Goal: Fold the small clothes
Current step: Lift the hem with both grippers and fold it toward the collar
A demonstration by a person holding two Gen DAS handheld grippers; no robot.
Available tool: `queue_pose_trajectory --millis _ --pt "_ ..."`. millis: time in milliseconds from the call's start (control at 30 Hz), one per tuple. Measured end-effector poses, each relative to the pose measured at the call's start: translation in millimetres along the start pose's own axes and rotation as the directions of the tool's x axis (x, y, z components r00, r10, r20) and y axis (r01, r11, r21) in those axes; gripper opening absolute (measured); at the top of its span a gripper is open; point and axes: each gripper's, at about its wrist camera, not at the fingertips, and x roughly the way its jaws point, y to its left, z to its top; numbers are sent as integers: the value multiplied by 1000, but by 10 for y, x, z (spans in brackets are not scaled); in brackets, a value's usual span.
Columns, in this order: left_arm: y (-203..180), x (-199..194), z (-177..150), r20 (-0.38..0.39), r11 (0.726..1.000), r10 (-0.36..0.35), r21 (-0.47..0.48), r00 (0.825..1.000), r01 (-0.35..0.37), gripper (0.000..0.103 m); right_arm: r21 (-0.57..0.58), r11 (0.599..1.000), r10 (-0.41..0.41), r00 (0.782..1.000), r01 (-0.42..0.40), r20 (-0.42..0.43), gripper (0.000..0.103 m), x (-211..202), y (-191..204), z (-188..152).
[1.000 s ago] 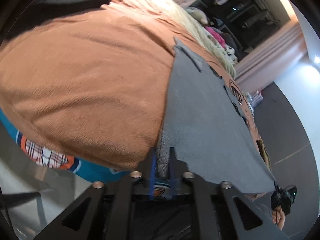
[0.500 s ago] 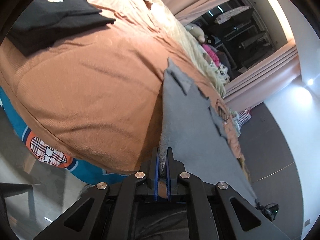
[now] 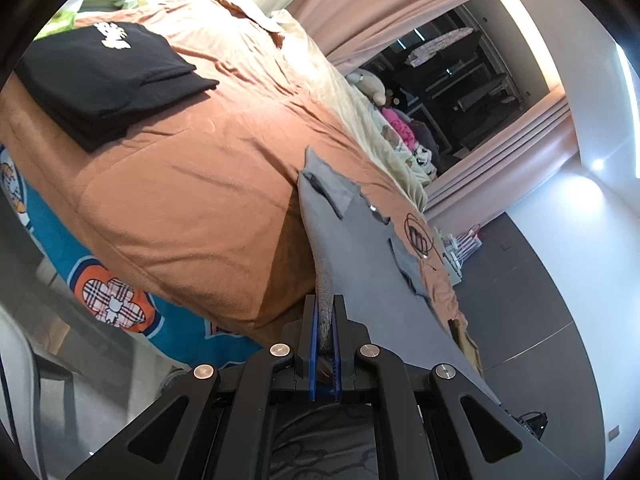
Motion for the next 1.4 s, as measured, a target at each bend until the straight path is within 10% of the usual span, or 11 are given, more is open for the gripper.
queue_pose_trajectory --millis 700,1400 --pt "-66 -617 -241 54 1000 -15 18 998 15 5 -23 1000 19 1000 -19 -9 2 -59 -77 93" --pt "-449 46 645 90 1000 4 30 996 -7 5 -58 998 21 1000 -22 -21 2 1033 -42 1006"
